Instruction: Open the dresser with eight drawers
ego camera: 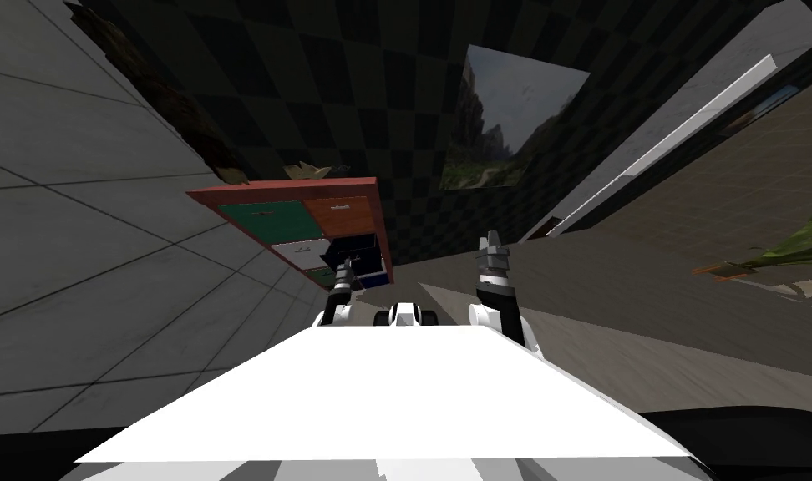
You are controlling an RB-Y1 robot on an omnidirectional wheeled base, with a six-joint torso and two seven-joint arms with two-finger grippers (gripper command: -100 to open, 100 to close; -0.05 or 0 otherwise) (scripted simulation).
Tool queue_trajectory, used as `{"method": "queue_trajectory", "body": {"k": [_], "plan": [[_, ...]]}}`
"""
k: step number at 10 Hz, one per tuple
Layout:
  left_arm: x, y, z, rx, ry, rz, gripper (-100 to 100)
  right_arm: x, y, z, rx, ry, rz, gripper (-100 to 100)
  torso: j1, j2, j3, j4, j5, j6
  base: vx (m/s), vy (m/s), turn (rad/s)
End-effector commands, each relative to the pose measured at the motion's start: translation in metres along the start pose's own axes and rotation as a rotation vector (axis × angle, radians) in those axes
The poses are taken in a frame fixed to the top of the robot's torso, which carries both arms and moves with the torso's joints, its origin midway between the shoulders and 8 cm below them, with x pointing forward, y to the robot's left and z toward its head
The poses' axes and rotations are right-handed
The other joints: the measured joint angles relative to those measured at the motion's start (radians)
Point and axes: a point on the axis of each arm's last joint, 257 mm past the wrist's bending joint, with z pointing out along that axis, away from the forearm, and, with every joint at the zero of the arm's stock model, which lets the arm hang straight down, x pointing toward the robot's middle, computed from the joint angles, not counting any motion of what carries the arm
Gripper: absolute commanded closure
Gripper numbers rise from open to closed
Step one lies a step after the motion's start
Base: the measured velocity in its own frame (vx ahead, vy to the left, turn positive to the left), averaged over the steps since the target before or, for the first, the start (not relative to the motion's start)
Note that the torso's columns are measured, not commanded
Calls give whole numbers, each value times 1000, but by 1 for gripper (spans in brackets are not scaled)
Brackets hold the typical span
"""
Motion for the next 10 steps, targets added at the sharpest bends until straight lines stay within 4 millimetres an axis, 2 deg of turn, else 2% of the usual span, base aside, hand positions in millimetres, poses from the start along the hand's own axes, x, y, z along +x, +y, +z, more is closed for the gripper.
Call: {"method": "queue_trajectory", "body": {"k": [1,8,9,10], "plan": [[-4,-15,6,0,-3,-1,-100,0,0,0,0,0,0,0,2,-6,-3,-2,1,0,-2,-10,-9],[-13,-51,16,-1,-7,-5,-100,0,0,0,0,0,0,0,1,-2,-1,-1,1,0,4,-6,-7],[-12,-41,13,-16,-7,-5,-100,0,0,0,0,0,0,0,0,0,0,1,-1,-1,0,0,0],[-12,-40,13,-22,-8,-6,0,0,0,0,0,0,0,0,0,-1,0,0,0,-1,0,0,0]]}}
